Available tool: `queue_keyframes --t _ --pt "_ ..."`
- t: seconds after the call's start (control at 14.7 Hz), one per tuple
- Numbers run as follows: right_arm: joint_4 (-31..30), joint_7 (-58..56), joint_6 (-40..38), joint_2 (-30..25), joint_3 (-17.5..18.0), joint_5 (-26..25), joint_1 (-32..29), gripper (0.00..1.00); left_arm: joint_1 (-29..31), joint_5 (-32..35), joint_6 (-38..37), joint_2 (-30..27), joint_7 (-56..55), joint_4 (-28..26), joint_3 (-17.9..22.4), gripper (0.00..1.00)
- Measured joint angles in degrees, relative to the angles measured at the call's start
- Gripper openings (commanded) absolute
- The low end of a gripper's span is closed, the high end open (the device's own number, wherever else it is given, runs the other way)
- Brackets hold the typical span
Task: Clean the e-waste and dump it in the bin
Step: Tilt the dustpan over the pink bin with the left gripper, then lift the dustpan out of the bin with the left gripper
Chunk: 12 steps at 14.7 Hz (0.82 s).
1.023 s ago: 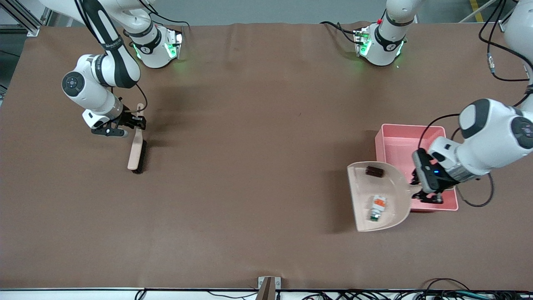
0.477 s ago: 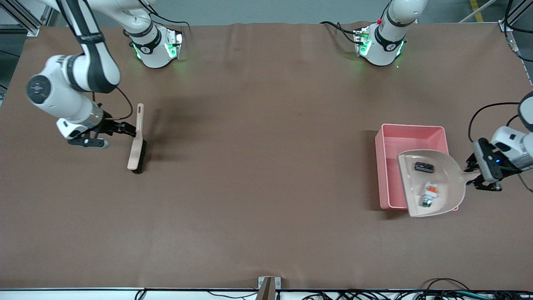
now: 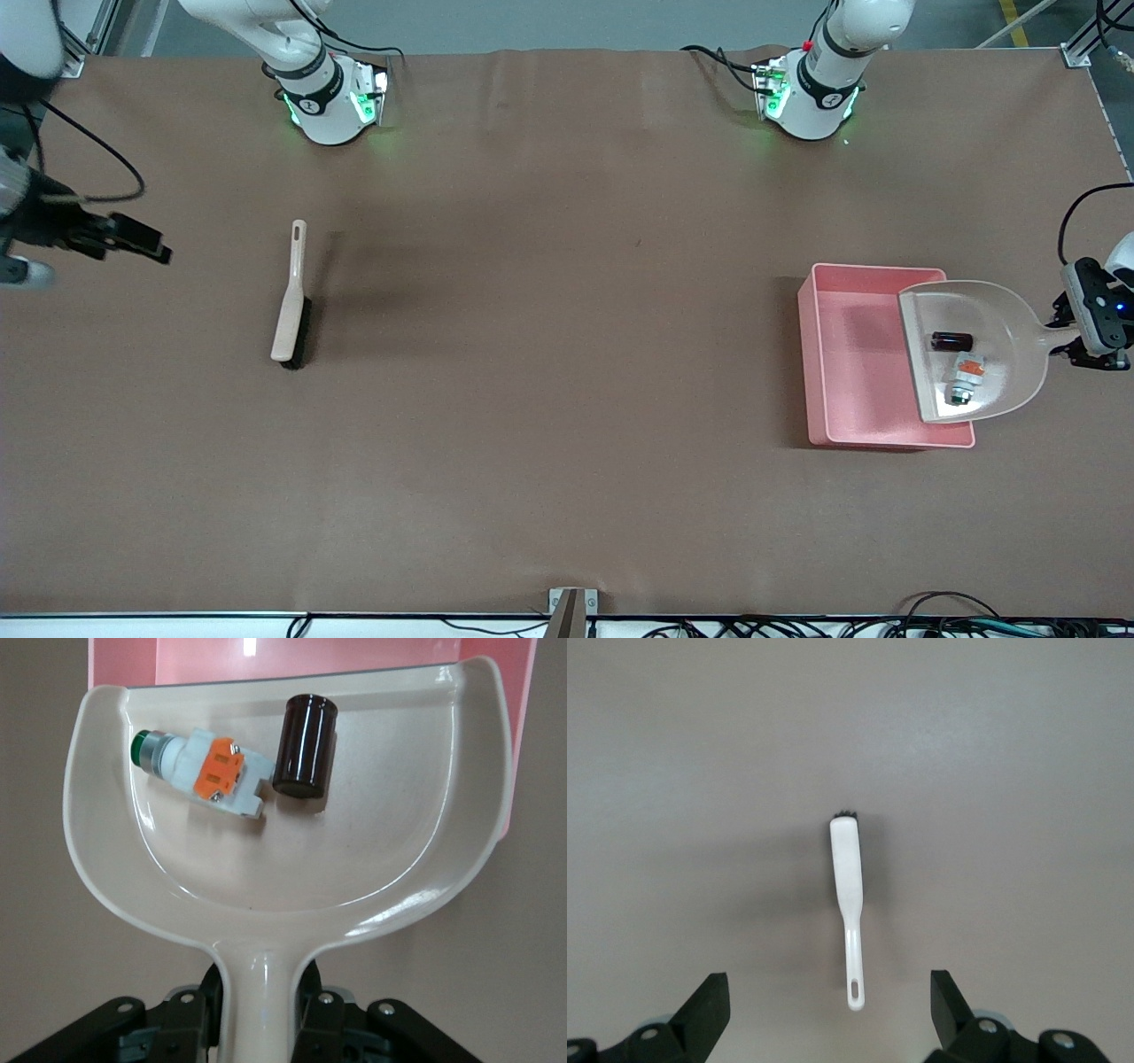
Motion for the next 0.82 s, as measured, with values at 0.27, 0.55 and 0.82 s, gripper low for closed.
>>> queue_keyframes --t 0.27,0.55,0.82 --pt "9.39 0.03 -2.37 0.17 -0.19 -0.23 -0.60 1.00 -4.74 7.63 -2.04 -2.21 -6.91 -0.21 -0.13 0.01" --pt "10.46 0.01 -2.59 1.35 -0.31 -1.65 -2.14 1.00 -9.35 13.43 -3.53 -2.20 -9.63 0.17 -0.10 0.01" --pt "9.96 0.01 -3.13 2.85 -0.30 -3.62 -2.32 1.00 -14.44 18.04 -5.63 -2.20 -10.94 2.26 -0.04 0.02"
